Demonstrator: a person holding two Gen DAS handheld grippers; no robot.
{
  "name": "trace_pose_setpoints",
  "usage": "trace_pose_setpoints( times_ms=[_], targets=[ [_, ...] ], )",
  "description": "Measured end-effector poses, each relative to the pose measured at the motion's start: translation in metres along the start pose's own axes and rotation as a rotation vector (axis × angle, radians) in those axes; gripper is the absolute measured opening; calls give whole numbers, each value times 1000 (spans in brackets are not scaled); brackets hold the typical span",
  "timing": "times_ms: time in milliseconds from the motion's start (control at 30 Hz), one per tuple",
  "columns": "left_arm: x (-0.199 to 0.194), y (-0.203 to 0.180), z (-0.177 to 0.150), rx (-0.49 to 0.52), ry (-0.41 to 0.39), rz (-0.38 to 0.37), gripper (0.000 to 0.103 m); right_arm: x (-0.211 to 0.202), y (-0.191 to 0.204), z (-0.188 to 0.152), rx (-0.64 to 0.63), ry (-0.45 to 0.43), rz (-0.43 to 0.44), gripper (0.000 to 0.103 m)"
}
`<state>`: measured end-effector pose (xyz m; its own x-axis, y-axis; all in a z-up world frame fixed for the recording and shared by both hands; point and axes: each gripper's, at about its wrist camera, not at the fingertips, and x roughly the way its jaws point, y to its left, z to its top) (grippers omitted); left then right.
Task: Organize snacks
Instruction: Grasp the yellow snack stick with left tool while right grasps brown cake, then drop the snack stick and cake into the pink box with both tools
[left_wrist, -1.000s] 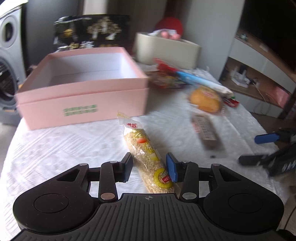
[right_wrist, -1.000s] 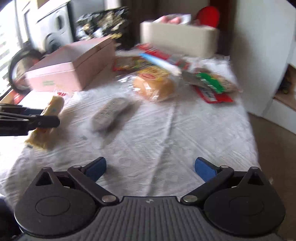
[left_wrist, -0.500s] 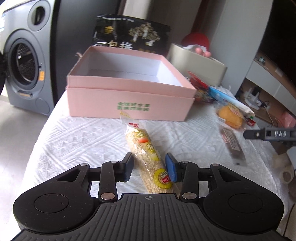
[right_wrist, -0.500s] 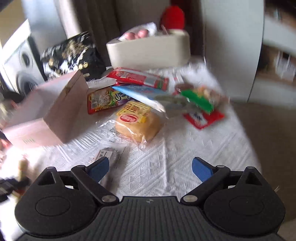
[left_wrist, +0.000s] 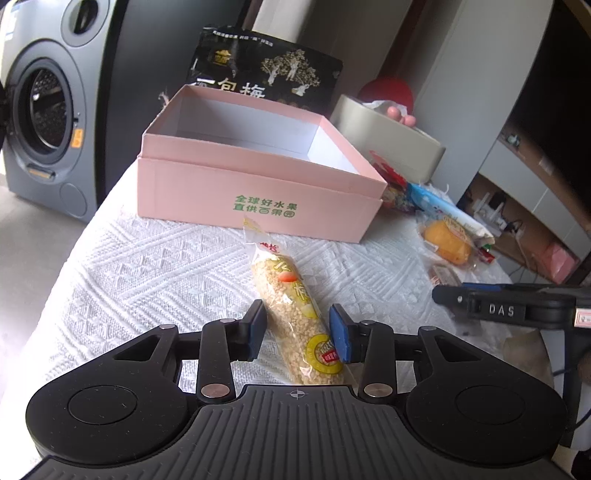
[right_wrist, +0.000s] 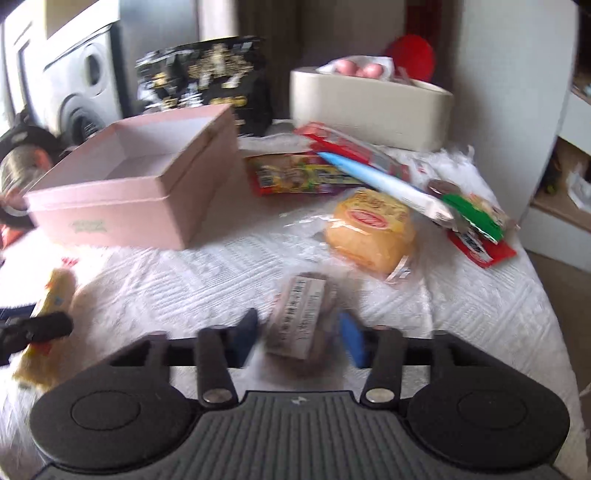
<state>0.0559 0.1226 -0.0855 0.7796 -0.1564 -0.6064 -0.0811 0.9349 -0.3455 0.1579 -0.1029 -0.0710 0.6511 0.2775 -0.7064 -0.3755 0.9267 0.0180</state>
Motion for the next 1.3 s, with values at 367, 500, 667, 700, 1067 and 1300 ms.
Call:
trace_pose_setpoints(
  times_ms=[367,500,667,700,1067,1300],
  targets=[
    [-42,-14,1,9,1,-96,38,-75,2,7,-46,-67,260,37],
    [-69,-21,54,72,-137,-97,38,-104,9,37,-67,-158,356,37],
    [-43,-15,139,142,-190,-28,38,-89,36,109,-101,-269,383,37],
    [-25,-8,153,133,-150,-5,38,-77,43,121,-103,-269,375,37],
    [83,19,184,272,116,174,39,41,54,140,-69,-118,394,60],
    [44,5,170,199,-34,151,39,6,-23,140,-114,-259,120,74]
  ],
)
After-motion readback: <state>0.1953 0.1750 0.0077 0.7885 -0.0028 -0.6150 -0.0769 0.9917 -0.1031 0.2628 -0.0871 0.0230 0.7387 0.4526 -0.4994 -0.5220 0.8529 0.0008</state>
